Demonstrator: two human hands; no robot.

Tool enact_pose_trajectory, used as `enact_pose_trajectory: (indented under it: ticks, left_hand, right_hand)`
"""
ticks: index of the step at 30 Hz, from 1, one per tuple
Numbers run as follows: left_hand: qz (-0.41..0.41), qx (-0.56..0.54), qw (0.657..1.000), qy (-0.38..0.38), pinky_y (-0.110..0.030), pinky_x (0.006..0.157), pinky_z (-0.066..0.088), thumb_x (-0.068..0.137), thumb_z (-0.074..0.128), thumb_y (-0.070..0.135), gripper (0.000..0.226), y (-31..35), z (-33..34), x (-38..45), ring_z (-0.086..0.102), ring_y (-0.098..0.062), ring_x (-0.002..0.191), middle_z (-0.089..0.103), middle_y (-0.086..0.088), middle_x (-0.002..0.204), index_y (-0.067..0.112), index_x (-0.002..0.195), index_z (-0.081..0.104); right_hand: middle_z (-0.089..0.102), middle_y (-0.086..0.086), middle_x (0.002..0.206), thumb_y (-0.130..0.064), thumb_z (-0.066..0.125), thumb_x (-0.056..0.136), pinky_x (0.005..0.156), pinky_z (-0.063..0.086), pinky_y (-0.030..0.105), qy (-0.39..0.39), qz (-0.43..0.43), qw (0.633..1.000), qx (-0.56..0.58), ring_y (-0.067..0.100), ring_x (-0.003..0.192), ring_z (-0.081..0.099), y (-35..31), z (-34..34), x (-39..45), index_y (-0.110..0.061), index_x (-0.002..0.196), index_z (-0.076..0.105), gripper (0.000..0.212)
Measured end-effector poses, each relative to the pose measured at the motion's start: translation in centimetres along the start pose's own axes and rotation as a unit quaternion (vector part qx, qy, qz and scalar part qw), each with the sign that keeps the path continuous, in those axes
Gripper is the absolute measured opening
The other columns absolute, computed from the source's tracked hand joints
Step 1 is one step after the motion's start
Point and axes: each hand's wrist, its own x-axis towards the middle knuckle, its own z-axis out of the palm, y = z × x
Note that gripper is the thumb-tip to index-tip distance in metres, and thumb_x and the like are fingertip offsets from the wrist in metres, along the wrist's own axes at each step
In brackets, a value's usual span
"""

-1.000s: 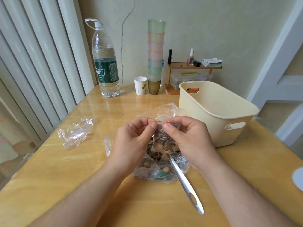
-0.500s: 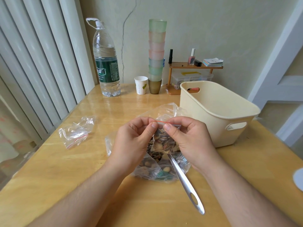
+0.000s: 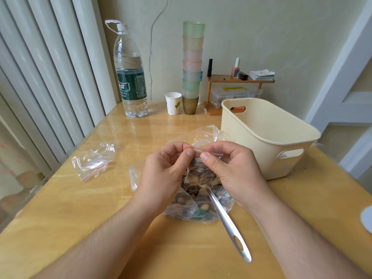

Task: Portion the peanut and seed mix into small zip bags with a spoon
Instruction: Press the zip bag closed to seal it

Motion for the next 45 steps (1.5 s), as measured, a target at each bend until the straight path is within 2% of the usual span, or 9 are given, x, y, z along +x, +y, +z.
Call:
enact_pose_trajectory:
  ticks: [7,12,17,25,28,30,35,39,45]
  left_hand:
    - [-0.008,0.002,1.0,-0.006,-0.05,0.086,0.06,0.102,0.066,0.02,0.01,0.0,-0.1,-0.1,0.071,-0.027,0.084,0.08,-0.009,0.093,0.017,0.096,0.074]
    - [-0.006,-0.017,1.0,-0.016,-0.022,0.064,0.054,0.102,0.064,0.012,0.01,0.3,0.1,-0.2,0.065,-0.012,0.068,0.076,0.001,0.08,0.007,0.096,0.069]
    - [0.019,0.021,0.999,-0.038,-0.029,0.079,0.058,0.095,0.074,0.022,0.003,-0.1,-0.7,0.2,0.073,-0.016,0.084,0.081,-0.001,0.092,0.023,0.092,0.075]
    - [0.02,0.043,0.998,-0.045,-0.036,0.078,0.055,0.091,0.075,0.029,0.007,-0.2,-1.0,0.4,0.068,-0.015,0.078,0.077,-0.001,0.085,0.022,0.091,0.077]
    - [0.012,0.032,0.999,-0.035,-0.043,0.084,0.057,0.091,0.077,0.031,0.01,-0.1,-1.0,0.5,0.07,-0.018,0.082,0.078,-0.006,0.089,0.022,0.09,0.077]
    - [0.006,0.031,0.999,-0.023,-0.047,0.087,0.058,0.089,0.08,0.033,0.014,0.2,-1.0,0.5,0.071,-0.02,0.083,0.079,-0.009,0.09,0.019,0.089,0.078]
    - [0.001,0.077,0.997,0.005,-0.041,0.083,0.058,0.09,0.079,0.024,0.007,0.2,-1.0,0.6,0.074,-0.016,0.08,0.08,-0.002,0.084,0.023,0.083,0.077]
    - [-0.01,0.067,0.998,0.005,-0.051,0.091,0.061,0.089,0.081,0.023,0.005,0.0,-1.3,0.8,0.077,-0.028,0.089,0.081,-0.004,0.089,0.026,0.087,0.079]
    - [-0.012,0.022,1.0,-0.015,-0.046,0.095,0.059,0.084,0.079,0.029,0.01,0.1,-1.2,0.5,0.077,-0.028,0.095,0.081,-0.008,0.096,0.022,0.092,0.081]
  right_hand:
    - [0.079,0.012,0.096,-0.014,0.08,0.089,0.087,0.063,0.052,0.016,-0.003,1.0,-0.014,0.037,0.095,0.075,0.1,0.1,0.0,-0.026,0.093,0.08,0.013]
    - [0.079,0.005,0.093,-0.011,0.079,0.091,0.084,0.062,0.041,0.02,-0.014,0.999,-0.039,0.029,0.092,0.075,0.1,0.2,-0.1,-0.033,0.087,0.078,0.022]
    - [0.079,0.006,0.09,-0.01,0.077,0.092,0.083,0.062,0.039,-0.006,0.004,0.999,-0.034,0.019,0.085,0.074,-0.4,0.0,-0.1,-0.027,0.085,0.079,0.019]
    - [0.079,0.006,0.087,-0.009,0.078,0.091,0.079,0.061,0.039,-0.025,0.011,0.999,-0.023,0.021,0.082,0.074,-0.5,0.0,-0.2,-0.03,0.086,0.08,0.021]
    - [0.079,0.013,0.094,-0.011,0.079,0.09,0.084,0.063,0.045,-0.024,0.01,1.0,-0.01,0.033,0.092,0.076,-0.4,-0.2,-0.1,-0.026,0.091,0.08,0.015]
    - [0.078,0.016,0.093,-0.011,0.079,0.091,0.083,0.063,0.045,-0.014,0.008,1.0,-0.012,0.029,0.087,0.076,-0.5,-0.4,-0.1,-0.027,0.09,0.08,0.016]
    - [0.077,0.005,0.086,-0.014,0.08,0.09,0.076,0.058,0.034,-0.008,-0.036,0.997,-0.061,0.018,0.082,0.07,-0.3,-0.5,0.0,-0.025,0.089,0.079,0.011]
    - [0.079,0.008,0.087,-0.011,0.082,0.087,0.078,0.06,0.036,0.005,-0.028,0.999,-0.035,0.02,0.082,0.073,-0.4,-0.4,-0.1,-0.022,0.085,0.08,0.011]
    - [0.08,0.012,0.095,-0.009,0.08,0.088,0.085,0.062,0.042,-0.014,-0.002,1.0,0.0,0.031,0.094,0.076,-0.7,-0.3,-0.1,-0.019,0.092,0.082,0.012]
